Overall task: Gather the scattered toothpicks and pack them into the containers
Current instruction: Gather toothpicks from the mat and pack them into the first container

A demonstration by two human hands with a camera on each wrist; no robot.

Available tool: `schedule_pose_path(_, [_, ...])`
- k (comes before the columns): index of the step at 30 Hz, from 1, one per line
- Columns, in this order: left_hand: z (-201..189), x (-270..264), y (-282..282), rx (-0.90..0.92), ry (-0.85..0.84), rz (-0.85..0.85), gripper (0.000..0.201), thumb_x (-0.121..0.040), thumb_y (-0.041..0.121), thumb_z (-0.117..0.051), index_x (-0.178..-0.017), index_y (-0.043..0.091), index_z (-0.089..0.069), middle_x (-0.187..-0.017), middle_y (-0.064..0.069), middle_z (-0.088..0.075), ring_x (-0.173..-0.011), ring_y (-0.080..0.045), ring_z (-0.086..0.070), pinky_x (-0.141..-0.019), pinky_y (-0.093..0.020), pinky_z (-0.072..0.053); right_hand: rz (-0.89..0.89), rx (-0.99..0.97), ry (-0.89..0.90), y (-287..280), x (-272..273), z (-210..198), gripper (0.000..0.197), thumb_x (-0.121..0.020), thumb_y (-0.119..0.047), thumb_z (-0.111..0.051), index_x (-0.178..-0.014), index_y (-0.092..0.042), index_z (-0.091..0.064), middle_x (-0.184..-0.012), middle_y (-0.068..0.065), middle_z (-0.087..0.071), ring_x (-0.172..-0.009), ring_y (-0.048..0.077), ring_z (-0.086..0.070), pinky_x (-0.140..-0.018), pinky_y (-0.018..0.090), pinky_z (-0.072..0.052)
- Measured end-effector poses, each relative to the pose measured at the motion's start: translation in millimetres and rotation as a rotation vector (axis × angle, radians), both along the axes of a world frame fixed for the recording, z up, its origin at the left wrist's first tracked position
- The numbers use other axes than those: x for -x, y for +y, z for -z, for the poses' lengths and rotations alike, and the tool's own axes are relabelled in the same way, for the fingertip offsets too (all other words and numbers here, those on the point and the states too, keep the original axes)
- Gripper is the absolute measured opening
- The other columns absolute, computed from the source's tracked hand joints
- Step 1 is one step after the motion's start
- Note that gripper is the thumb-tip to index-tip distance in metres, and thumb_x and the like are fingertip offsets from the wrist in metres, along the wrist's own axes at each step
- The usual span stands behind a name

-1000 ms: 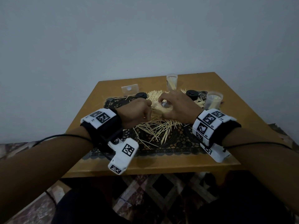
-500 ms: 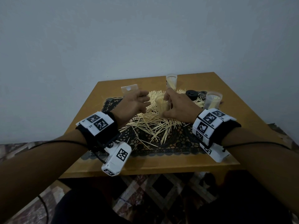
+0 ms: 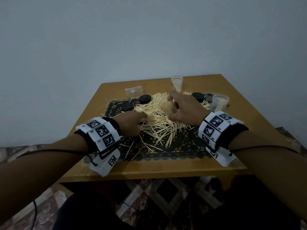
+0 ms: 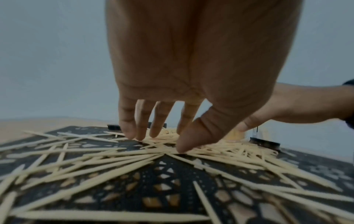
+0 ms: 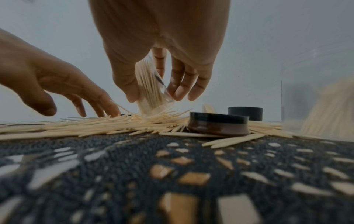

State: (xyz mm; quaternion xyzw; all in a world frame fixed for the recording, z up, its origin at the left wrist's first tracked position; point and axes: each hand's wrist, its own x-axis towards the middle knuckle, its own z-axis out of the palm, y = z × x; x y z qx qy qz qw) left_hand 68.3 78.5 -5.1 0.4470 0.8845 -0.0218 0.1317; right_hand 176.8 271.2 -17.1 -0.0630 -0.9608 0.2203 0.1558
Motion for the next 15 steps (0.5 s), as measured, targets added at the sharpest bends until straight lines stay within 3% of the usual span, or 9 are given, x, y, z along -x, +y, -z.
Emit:
schedule_pose_path(4, [4, 10, -1, 0.028, 0.092, 0.064, 0.083, -0.079, 0.007, -0.063, -0.149, 0.026, -0.023, -0.142, -0.01, -0.035, -0.129, -0.03, -0.033, -0.104, -0.045, -0.039, 0.039, -0.072, 0.008, 4, 4, 4, 0.043, -0.07, -0.02, -0.077, -0.103, -0.013, -0.051, -0.094, 0.007, -0.058, -0.08, 0.025, -0.055, -0.061, 0.034, -0.046])
schedule_pose_path(8, [4, 15, 3, -0.026, 0.094, 0.216, 0.08, -0.081, 0.008, -0.064, -0.149, 0.025, -0.026, -0.152, -0.003, -0.031, -0.137, -0.025, -0.029, -0.112, -0.045, -0.032, 0.06, -0.084, -0.011, 6, 5, 5, 0.042, -0.072, -0.018, -0.076, -0.098, -0.019, -0.042, -0.092, 0.004, -0.053, -0.077, 0.021, -0.049, -0.058, 0.028, -0.033])
schedule_pose_path(13, [8, 20, 13, -0.132, 0.137, 0.341, 0.058, -0.086, 0.012, -0.061, -0.141, 0.022, -0.045, -0.144, 0.001, -0.046, -0.133, -0.019, -0.04, -0.11, -0.038, -0.035, 0.076, -0.076, -0.024, 6, 7, 6, 0.046, -0.07, -0.024, -0.076, -0.105, -0.018, -0.047, -0.098, 0.006, -0.058, -0.082, 0.025, -0.056, -0.068, 0.038, -0.052])
schedule_pose_path(15, [8, 23, 16, -0.162, 0.149, 0.348, 0.052, -0.089, 0.016, -0.062, -0.138, 0.022, -0.049, -0.139, 0.0, -0.051, -0.129, -0.021, -0.043, -0.107, -0.036, -0.037, 0.078, -0.081, -0.025, 6, 7, 7, 0.046, -0.07, -0.025, -0.076, -0.106, -0.017, -0.049, -0.098, 0.007, -0.059, -0.084, 0.026, -0.057, -0.071, 0.039, -0.053])
